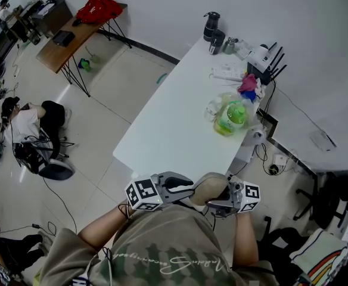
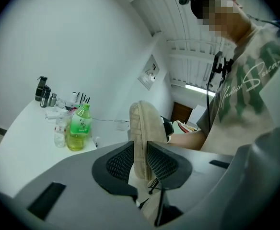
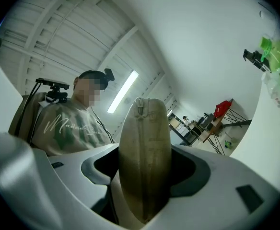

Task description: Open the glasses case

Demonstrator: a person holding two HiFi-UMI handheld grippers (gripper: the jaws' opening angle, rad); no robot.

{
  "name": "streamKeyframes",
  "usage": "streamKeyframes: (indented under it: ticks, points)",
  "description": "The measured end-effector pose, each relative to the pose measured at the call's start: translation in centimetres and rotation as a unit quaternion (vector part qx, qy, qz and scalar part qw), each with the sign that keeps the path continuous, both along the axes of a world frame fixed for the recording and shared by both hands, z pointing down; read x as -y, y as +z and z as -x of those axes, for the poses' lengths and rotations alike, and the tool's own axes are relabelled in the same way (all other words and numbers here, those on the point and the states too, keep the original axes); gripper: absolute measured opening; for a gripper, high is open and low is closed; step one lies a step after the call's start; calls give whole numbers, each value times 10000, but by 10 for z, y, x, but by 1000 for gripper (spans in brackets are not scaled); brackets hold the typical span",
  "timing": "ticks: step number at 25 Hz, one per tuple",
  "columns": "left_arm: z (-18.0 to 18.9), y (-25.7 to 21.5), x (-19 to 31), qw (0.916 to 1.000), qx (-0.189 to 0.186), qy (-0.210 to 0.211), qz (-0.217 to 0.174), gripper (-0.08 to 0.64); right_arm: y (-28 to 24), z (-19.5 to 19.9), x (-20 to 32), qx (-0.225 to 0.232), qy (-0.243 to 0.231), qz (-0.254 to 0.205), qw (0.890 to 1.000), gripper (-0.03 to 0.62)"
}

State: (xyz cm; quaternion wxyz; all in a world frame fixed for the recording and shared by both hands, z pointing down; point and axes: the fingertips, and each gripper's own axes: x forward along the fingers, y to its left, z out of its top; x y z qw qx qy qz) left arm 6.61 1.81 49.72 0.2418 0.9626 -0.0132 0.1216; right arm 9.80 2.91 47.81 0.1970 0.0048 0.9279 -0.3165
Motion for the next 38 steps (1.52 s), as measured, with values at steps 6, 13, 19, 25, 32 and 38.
streamKeyframes:
  ticks: [6, 13, 19, 25, 32, 38]
  points:
    - [-3, -5, 9, 9997, -97, -228, 25, 97, -2, 0, 9, 150, 252, 102, 9995, 304]
    - [-5, -4, -1, 9998, 1, -190, 112, 98, 3, 10, 6, 353, 152, 403, 9984, 341]
    - [-9, 9, -19, 9993, 359, 122, 59, 140, 0, 10, 6, 588, 162, 638, 9961, 341]
    - [-8, 11, -14, 9983, 343, -317, 339, 155, -3, 14, 0, 241, 127, 401, 9988, 341]
    - [-11, 16, -9, 9954, 638, -701, 113, 152, 1, 15, 3, -77, 396, 368, 9985, 341]
    - [-15, 20, -10, 9946, 700, -767, 95, 150, 5, 13, 4, -83, 501, 464, 9976, 341]
